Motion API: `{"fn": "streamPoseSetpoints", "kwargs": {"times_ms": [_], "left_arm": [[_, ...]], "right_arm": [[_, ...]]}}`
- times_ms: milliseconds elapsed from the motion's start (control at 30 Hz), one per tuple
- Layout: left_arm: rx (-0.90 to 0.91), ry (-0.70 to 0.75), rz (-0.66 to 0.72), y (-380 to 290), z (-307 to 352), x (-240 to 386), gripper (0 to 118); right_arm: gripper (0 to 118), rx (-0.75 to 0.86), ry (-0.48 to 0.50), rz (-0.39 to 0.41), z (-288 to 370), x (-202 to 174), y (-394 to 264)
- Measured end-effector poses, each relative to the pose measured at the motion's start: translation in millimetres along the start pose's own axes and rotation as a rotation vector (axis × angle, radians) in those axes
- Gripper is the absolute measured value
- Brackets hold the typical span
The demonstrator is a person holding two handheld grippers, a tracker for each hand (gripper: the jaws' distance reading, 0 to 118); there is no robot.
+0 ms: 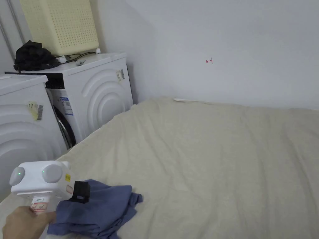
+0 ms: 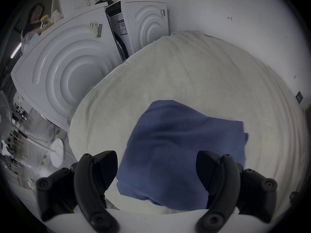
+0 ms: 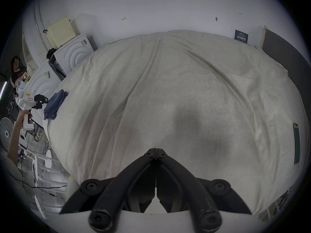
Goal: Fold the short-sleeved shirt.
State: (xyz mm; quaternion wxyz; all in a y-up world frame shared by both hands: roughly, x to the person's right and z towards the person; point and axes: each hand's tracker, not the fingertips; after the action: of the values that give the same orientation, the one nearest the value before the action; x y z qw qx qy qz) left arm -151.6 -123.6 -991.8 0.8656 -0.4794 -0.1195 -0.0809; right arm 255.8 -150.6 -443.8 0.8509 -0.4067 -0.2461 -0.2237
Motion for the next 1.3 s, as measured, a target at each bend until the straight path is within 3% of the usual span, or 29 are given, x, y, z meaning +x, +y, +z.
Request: {"fn": "streamPoseSetpoints", "kwargs": {"times_ms": [233,300,333,400,433,500,600,700,867,967,1100,1233,1300], "left_arm": [[0.023,-0.545,0.282,-41.9,77.3,16.1,97],[0.019,-0.706,0.276,-66.9,99.2,37.6,95],[0.009,-0.769,0.195,-79.5,109.2,50.7,91],[0.016,-0.765,0.162,-106.2,130.4,80.5,71],[0.044,-0.77,0.094,-120.5,142.6,94.0,53],[0.096,-0.761,0.017,-145.4,165.1,123.0,2],[0.204,-0.679,-0.109,-186.6,210.3,166.8,1],[0.328,-0.618,-0.19,-215.6,246.5,202.6,1],[0.541,-0.534,-0.301,-260.9,303.6,253.5,1],[0.625,-0.534,-0.335,-281.5,326.8,271.0,1],[0.73,-0.522,-0.343,-312.0,356.3,284.0,1],[0.817,-0.512,-0.333,-338.4,376.1,285.2,1],[0.853,-0.505,-0.34,-349.8,381.8,286.8,1]], "right_arm": [[0,0.055,0.011,0.01,8.9,13.3,-0.8],[0,0.083,0.016,0.033,16.8,10.8,-1.3],[0,0.099,0.019,0.038,20.7,9.9,-1.5],[0,0.137,0.024,0.029,32.4,11.1,-3.3],[0,0.157,0.03,0.015,38.4,10.4,-3.6],[0,0.206,0.053,0.006,54.1,11.6,-8.3],[0,0.295,0.011,0.041,81.4,8.6,-18.9],[0,0.392,0.016,0.0,110.6,14.0,-30.4],[0,0.573,-0.136,0.048,157.0,13.4,-57.3],[0,0.641,-0.12,-0.022,187.3,24.1,-71.0],[0,0.744,-0.221,0.01,218.4,27.4,-90.3],[0,0.8,-0.226,-0.012,237.4,30.9,-108.8],[0,0.844,-0.283,0.003,243.2,27.7,-116.5]]}}
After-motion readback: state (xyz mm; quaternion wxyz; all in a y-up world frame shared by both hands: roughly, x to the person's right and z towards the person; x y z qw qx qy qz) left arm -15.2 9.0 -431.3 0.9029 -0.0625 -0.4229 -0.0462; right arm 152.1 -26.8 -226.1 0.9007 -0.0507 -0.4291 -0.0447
